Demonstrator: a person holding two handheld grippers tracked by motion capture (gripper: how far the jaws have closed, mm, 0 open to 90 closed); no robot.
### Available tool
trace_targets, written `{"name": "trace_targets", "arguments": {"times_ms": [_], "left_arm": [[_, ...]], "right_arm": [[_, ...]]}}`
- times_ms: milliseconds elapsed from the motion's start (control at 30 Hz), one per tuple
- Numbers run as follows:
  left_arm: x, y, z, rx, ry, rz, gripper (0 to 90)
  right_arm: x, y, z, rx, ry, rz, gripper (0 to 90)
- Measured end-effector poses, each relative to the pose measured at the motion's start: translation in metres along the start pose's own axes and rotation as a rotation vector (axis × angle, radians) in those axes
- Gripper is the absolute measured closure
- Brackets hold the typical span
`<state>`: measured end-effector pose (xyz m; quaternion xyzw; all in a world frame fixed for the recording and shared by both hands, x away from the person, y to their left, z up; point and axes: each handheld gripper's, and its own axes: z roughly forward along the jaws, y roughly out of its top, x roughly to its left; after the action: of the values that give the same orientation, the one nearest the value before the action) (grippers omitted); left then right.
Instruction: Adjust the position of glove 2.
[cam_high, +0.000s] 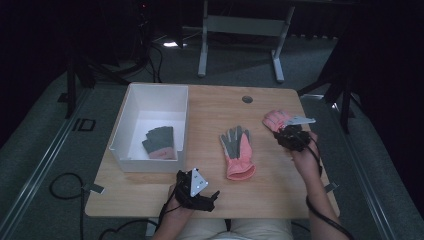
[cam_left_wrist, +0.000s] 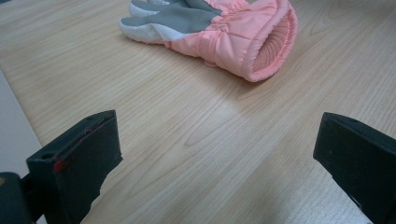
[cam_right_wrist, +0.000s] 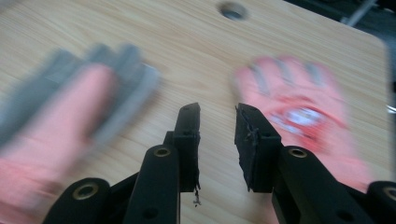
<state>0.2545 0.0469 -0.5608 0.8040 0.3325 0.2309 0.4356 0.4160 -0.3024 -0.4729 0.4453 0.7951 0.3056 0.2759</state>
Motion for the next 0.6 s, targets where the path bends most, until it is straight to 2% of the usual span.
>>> {"name": "trace_targets", "arguments": {"times_ms": [133,200,267,367,433,500,600], "left_arm": [[-0.001,0.001,0.000,-0.006,0.008,0.006,0.3],[-0.001,0.001,0.000,-0.005,0.001,0.007,0.3],[-0.002,0.002,0.000,-0.011,0.002,0.011,0.3],[-0.003,0.002,0.000,-0.010,0.000,0.013,0.3],[-0.003,0.002,0.000,-0.011,-0.002,0.015,0.3],[-0.002,0.002,-0.001,-0.018,-0.001,0.015,0.3],[-0.001,0.003,-0.002,-0.021,-0.006,0.001,0.3]], "right_arm": [[-0.037,-0.005,0.001,0.009,-0.026,-0.003,70.3],[-0.050,-0.006,0.006,0.026,-0.035,-0.020,69.5],[-0.061,-0.005,0.011,0.032,-0.023,-0.025,67.3],[-0.071,-0.003,0.022,0.043,-0.018,-0.028,64.9],[-0.073,-0.002,0.027,0.048,-0.023,-0.037,64.0],[-0.076,-0.001,0.042,0.080,-0.015,-0.057,62.7],[-0.078,-0.002,0.057,0.103,-0.008,-0.066,60.0]]}}
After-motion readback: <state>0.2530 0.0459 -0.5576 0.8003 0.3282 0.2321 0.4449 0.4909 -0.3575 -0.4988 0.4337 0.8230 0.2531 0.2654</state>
